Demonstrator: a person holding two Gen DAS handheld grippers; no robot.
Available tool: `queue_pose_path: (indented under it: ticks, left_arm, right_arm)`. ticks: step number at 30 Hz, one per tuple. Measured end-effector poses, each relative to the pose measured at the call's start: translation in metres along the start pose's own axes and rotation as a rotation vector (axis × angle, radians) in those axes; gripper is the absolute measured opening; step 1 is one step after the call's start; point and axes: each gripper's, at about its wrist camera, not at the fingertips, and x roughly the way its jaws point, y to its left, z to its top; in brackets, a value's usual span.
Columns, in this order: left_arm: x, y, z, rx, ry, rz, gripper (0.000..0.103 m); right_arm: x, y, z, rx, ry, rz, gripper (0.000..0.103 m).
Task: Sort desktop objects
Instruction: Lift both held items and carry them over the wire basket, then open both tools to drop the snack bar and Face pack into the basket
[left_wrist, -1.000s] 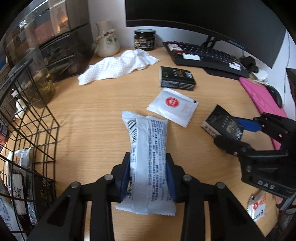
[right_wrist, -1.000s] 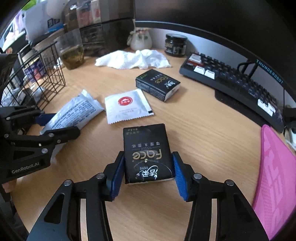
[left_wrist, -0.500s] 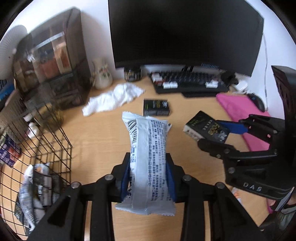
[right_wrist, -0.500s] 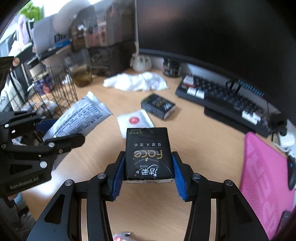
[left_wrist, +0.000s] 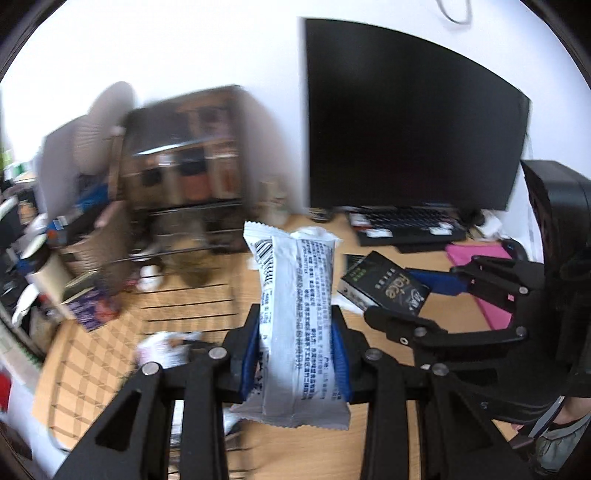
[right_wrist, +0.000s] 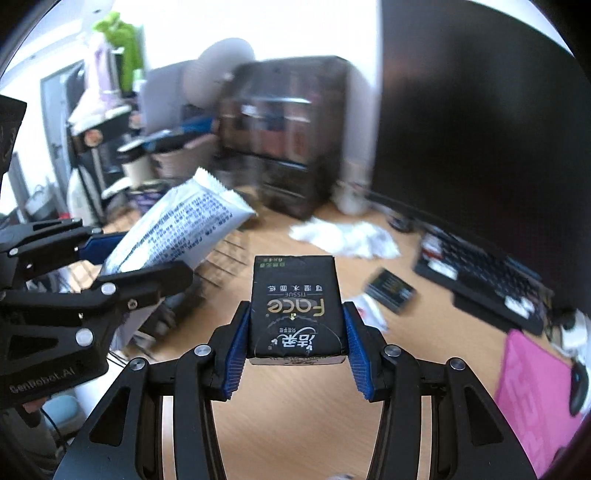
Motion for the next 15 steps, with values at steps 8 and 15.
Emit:
queue_pose_path:
  ticks: [8, 15]
  left_arm:
    - [-0.011, 0.087, -0.023, -0.108, 0.05, 0.179, 0.038]
    - [-0.002, 0.125, -0.044, -0.177, 0.108, 0.215, 0.038]
  right_arm:
    - [0.027, 0.083, 0.025, -0.083, -0.007, 0.141, 0.048]
    - [0.051, 0.138, 0.026, -0.147, 0.03, 0.218, 0.048]
